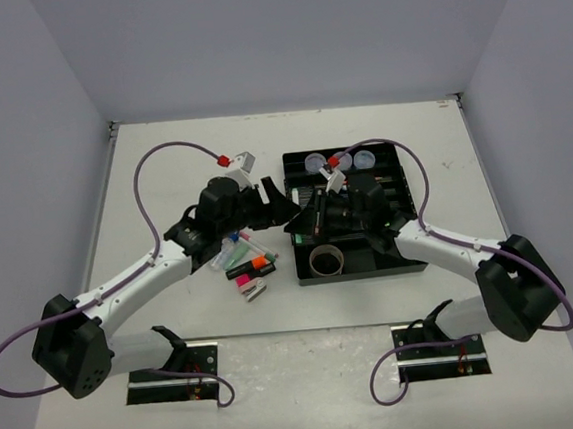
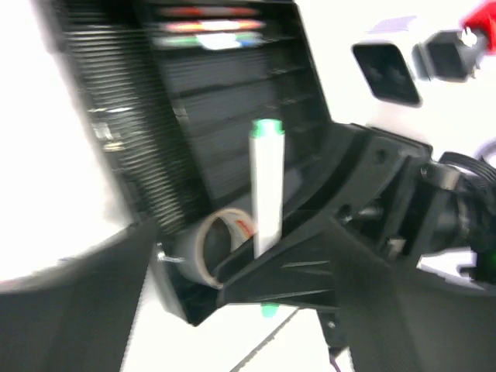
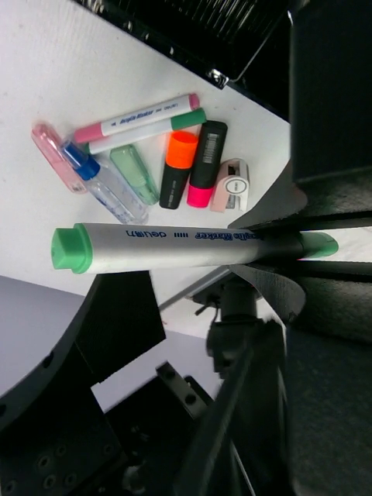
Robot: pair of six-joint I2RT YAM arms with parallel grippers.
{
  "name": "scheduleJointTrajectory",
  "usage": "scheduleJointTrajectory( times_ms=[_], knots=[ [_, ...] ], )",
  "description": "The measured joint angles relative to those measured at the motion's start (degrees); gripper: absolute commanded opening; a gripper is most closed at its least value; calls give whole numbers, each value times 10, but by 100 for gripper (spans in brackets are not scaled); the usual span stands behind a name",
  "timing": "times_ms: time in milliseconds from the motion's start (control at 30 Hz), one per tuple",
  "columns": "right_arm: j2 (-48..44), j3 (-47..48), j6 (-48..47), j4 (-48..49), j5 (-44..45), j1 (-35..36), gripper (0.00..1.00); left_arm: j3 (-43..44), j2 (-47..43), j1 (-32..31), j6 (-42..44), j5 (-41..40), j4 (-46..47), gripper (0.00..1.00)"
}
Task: Sort the stationery into containers
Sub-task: Place the pen in the storage box.
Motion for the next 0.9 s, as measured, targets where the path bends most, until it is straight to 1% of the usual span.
scheduleJointTrajectory(
  times_ms=[100, 167, 233, 300, 433, 533, 600, 733, 900],
  knots=[
    [4, 0, 6, -4, 14, -12, 0, 51, -3, -2, 13, -75, -94, 100],
    [6, 0, 12, -10, 28, -26, 0, 96, -15, -5, 19, -153, -167, 100],
    [7, 0, 17, -14, 39, -45, 0, 130, -45, -5, 20, -215, -220, 100],
    [8, -1, 29, -19, 55, -66, 0, 146, -92, -4, 20, -272, -262, 100],
    [8, -5, 79, -37, 106, -116, 0, 155, -189, -4, 23, -319, -310, 100],
    [8, -3, 150, -80, 173, -157, 0, 154, -233, -4, 30, -338, -354, 100],
    [10, 4, 199, -128, 217, -174, 0, 152, -249, -4, 34, -347, -381, 100],
    [30, 46, 312, -267, 296, -188, 0, 136, -266, -4, 37, -364, -422, 100],
    [59, 77, 417, -348, 346, -188, 0, 113, -283, -4, 46, -372, -449, 100]
  ],
)
